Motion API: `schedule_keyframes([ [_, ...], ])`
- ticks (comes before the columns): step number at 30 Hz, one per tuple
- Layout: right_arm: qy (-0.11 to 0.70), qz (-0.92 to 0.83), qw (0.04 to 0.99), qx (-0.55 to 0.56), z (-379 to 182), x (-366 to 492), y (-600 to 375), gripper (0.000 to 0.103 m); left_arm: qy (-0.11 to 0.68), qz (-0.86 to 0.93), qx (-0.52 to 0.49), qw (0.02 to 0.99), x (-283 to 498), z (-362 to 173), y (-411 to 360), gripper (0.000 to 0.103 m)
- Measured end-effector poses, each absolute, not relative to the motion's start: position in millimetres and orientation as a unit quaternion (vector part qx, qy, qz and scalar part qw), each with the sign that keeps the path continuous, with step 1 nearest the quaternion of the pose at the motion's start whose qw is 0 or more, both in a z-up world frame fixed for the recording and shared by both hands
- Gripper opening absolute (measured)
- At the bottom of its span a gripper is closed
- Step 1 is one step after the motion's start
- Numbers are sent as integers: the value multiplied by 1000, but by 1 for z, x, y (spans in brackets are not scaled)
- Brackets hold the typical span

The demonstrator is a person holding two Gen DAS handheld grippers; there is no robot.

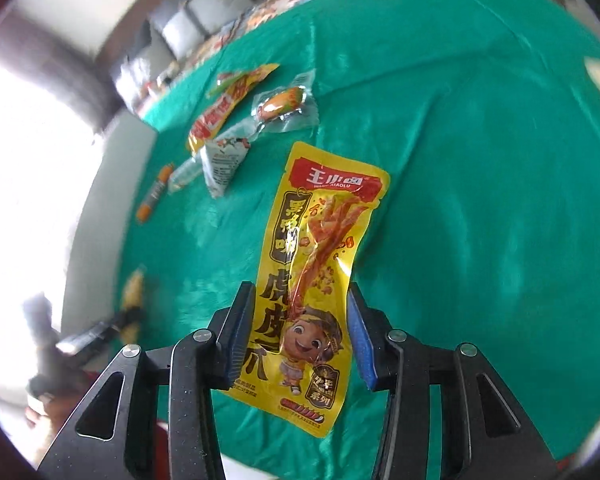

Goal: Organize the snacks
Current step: 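Carry the rice cake bar with the left gripper while the right gripper carries the yellow bag into the box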

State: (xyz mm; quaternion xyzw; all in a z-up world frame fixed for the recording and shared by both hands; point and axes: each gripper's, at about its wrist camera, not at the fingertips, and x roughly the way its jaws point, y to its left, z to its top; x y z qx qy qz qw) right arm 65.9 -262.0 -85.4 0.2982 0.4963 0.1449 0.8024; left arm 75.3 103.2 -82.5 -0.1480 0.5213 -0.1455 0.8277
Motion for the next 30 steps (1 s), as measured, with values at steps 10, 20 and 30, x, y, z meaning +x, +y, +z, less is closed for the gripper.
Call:
schedule_keyframes([
  [10, 462, 179, 805, 326, -66, 50, -229, 47, 451, -189, -198, 850, 53, -8, 117, 20],
  [20, 414, 376, 812, 169, 54, 84, -12, 47, 408, -54, -223, 884, 44, 41, 258, 20],
  [30, 397, 434, 808, 17, 70, 90, 159, 69, 447, 133, -161, 870, 36, -3, 358, 62],
])
